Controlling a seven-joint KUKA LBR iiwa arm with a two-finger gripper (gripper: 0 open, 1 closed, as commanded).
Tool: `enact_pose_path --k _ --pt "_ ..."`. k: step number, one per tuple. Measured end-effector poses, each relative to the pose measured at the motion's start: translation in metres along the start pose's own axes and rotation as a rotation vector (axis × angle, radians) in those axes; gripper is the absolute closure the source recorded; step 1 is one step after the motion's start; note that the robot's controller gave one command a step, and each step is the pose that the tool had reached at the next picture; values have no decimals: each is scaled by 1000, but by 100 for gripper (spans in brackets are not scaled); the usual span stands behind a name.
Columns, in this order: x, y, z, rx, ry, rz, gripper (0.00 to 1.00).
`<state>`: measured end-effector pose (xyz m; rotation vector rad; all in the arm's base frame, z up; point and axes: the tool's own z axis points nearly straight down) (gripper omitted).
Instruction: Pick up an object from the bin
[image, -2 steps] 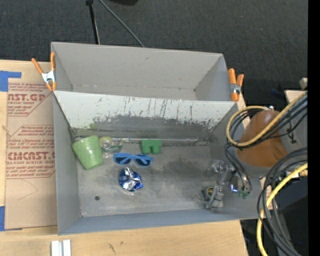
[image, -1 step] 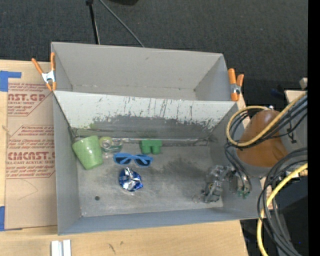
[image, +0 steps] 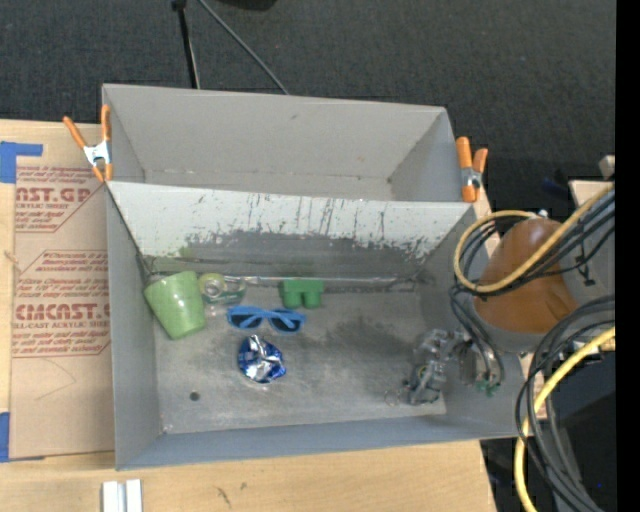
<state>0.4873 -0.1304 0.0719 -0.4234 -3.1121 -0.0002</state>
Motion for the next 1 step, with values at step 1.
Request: enact_pose_path --k 1 --pt "0 0 -30 -1 -3 0 100"
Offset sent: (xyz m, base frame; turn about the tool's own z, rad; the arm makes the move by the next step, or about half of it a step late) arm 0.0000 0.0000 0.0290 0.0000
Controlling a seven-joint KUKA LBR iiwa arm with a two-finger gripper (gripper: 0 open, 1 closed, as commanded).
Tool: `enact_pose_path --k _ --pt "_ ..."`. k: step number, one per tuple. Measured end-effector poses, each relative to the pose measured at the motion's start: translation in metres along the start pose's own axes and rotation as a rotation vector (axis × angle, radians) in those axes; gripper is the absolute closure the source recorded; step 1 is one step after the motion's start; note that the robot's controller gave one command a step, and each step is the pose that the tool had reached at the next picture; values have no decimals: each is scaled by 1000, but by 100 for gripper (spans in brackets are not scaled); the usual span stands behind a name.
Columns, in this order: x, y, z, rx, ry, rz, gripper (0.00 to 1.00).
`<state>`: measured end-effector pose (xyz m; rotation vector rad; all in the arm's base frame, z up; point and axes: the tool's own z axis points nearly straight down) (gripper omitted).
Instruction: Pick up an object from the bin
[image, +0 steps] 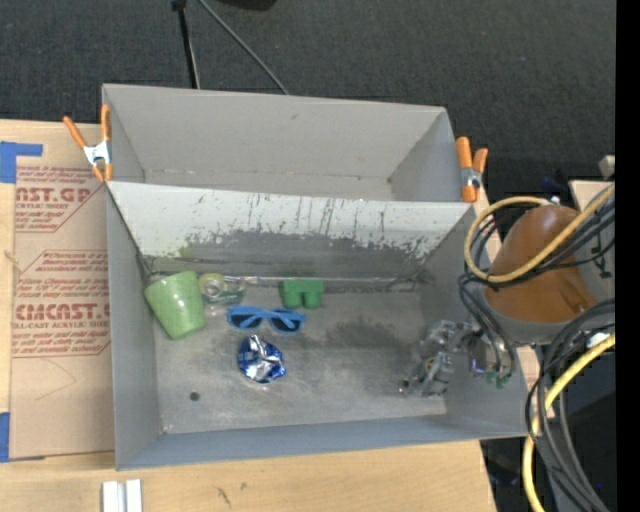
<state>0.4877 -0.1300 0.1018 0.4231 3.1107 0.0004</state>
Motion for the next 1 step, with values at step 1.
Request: enact_pose_path --k 1 --pt "-1 1 -32 0 -1 0 100"
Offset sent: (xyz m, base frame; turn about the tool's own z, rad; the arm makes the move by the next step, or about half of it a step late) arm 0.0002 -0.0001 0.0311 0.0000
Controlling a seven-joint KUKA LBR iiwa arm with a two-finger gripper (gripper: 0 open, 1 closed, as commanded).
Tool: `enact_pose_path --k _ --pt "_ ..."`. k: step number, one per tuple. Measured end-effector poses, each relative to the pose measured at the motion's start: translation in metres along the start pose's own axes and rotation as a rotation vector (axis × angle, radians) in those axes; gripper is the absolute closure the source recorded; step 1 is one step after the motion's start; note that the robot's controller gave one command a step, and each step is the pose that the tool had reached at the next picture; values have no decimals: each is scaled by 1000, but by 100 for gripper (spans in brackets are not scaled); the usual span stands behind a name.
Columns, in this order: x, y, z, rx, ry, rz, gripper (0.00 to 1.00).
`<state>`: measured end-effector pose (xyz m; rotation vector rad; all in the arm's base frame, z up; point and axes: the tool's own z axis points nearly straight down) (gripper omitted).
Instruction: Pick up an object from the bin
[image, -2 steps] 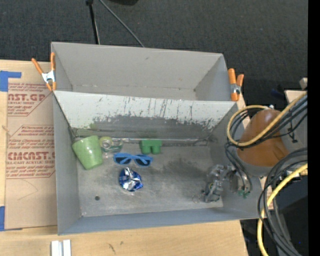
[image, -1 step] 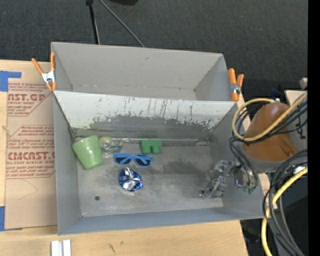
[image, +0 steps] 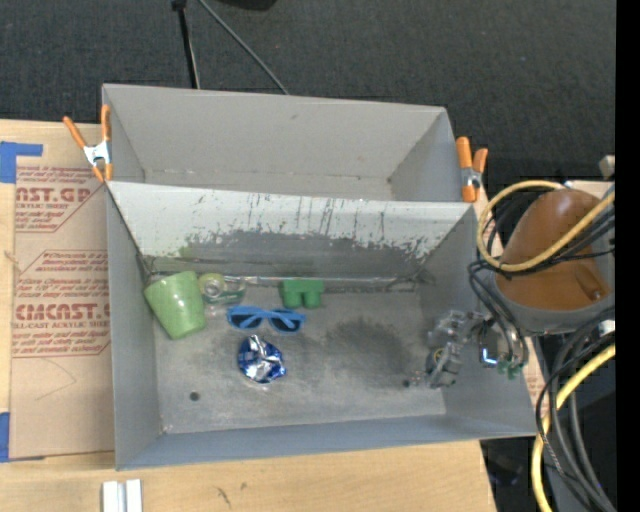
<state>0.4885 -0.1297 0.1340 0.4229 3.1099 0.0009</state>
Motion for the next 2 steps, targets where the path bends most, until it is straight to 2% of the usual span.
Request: enact_pose_path --k 1,2 --pt "-1 1 -52 0 -3 0 100" --pt "-2 1 -61 0 1 -1 100"
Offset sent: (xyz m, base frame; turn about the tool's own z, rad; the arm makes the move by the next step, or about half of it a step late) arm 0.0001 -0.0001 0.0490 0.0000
